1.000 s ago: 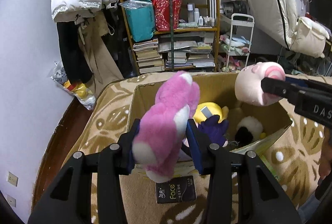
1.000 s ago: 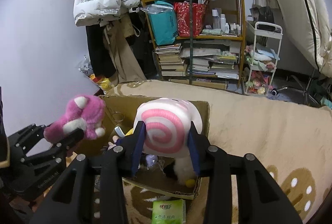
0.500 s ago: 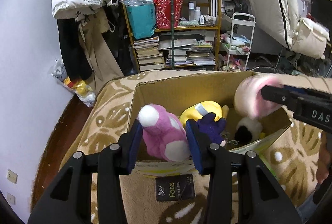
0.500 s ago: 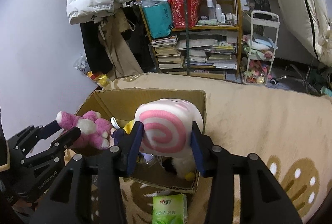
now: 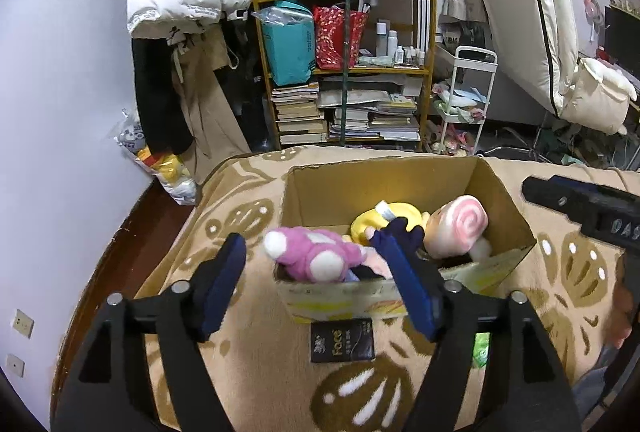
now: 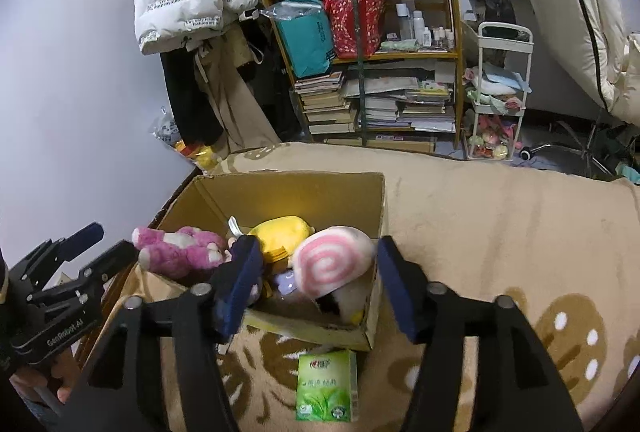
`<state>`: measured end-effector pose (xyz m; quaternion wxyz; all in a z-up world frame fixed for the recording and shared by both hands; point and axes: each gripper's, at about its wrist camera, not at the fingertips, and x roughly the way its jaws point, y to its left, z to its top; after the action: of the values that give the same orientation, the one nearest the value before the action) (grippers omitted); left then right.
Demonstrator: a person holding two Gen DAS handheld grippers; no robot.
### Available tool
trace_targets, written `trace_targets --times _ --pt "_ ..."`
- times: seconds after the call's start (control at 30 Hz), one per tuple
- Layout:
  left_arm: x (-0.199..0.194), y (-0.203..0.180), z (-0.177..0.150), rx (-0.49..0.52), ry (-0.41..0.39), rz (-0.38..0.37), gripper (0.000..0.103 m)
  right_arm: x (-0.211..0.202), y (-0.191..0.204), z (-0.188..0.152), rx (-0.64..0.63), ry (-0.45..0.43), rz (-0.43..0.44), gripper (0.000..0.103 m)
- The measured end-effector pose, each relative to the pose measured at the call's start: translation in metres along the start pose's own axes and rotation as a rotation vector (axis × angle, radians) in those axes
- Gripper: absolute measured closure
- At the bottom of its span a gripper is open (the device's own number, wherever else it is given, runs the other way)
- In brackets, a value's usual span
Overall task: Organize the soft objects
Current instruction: 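Open the left tool on the bunny while the right tool drops the cushion into the box, then lower the left tool onto the black Face tissue pack while the right tool lowers onto the green tissue pack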
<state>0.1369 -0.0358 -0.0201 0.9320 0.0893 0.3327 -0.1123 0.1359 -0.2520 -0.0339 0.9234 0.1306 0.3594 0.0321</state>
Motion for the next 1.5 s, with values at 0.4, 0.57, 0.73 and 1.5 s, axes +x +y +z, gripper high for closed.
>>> trace_targets --times 0.4,0.57,0.73,1.5 --pt "-0.028 -0.005 -0.019 0.044 0.012 0.066 0.013 -0.022 -0.004 -0.015 0.042 0.03 -0.008 0.011" --pt "-0.031 -0.01 -0.028 0.064 0.033 0.066 0.011 -0.028 -0.002 -0.022 0.004 0.039 -0.047 0.003" --pt "-0.029 -0.02 -0.039 0.108 0.065 0.058 0.01 -0.028 -0.003 -0.031 0.01 0.068 -0.056 0.003" --pt "0.045 -0.023 -0.07 0.048 0.261 -0.003 0.01 0.031 0.012 -0.056 -0.048 0.267 -0.081 0.003"
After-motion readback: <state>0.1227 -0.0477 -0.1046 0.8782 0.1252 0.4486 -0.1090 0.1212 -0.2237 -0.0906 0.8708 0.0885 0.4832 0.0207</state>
